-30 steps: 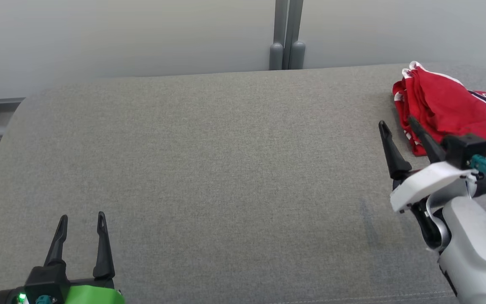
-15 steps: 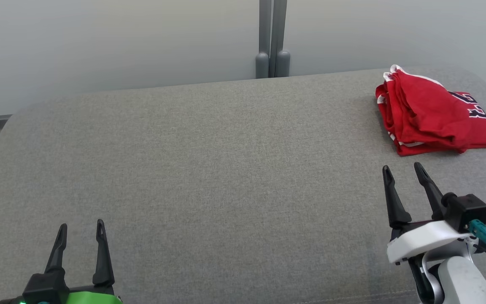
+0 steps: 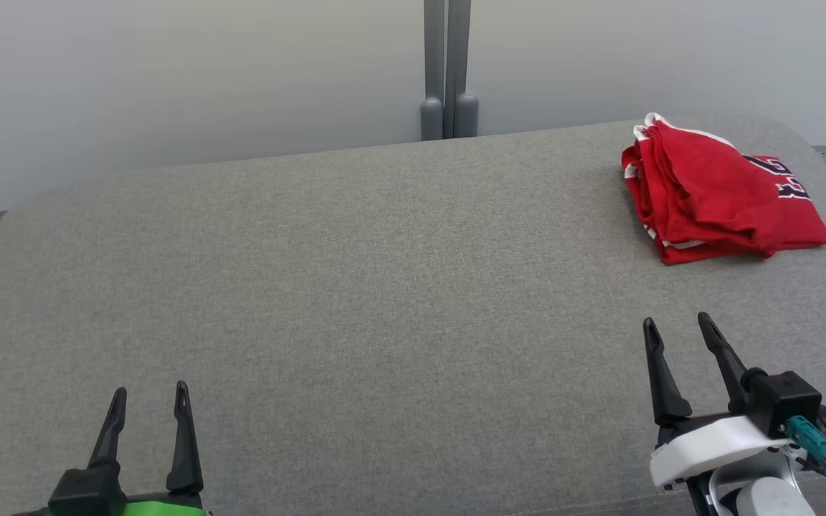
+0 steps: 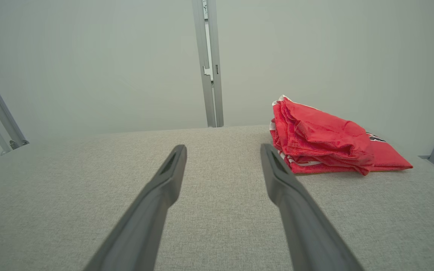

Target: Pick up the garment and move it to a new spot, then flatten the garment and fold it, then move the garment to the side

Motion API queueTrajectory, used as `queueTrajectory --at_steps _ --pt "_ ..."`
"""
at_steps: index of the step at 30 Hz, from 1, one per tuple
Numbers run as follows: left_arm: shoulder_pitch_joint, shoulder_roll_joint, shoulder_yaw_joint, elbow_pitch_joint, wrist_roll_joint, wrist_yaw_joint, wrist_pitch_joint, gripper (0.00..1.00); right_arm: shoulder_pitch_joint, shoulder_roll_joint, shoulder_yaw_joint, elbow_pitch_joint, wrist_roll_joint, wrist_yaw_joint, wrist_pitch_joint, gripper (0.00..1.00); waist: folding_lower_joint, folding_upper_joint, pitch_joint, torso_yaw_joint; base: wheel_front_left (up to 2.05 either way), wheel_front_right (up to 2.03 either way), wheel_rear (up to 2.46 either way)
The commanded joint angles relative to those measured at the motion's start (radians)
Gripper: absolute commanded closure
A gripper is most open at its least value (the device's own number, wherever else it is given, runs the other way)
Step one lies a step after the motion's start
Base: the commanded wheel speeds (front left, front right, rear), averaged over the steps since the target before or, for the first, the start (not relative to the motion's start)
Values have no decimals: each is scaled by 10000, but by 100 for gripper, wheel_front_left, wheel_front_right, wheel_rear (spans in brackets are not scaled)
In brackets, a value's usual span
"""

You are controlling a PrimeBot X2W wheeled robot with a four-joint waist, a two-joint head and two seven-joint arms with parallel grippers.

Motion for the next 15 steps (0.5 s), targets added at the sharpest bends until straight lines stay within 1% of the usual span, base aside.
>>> queueTrajectory --at_steps 1,15 --pt "110 19 11 21 -19 -62 -23 0 63 14 -65 -32 -61 -7 -30 0 1 0 -3 -23 0 0 0" --pt "55 0 -31 112 -17 -139 -24 0 53 78 -171 -39 -199 -7 -30 0 1 0 19 98 0 0 0"
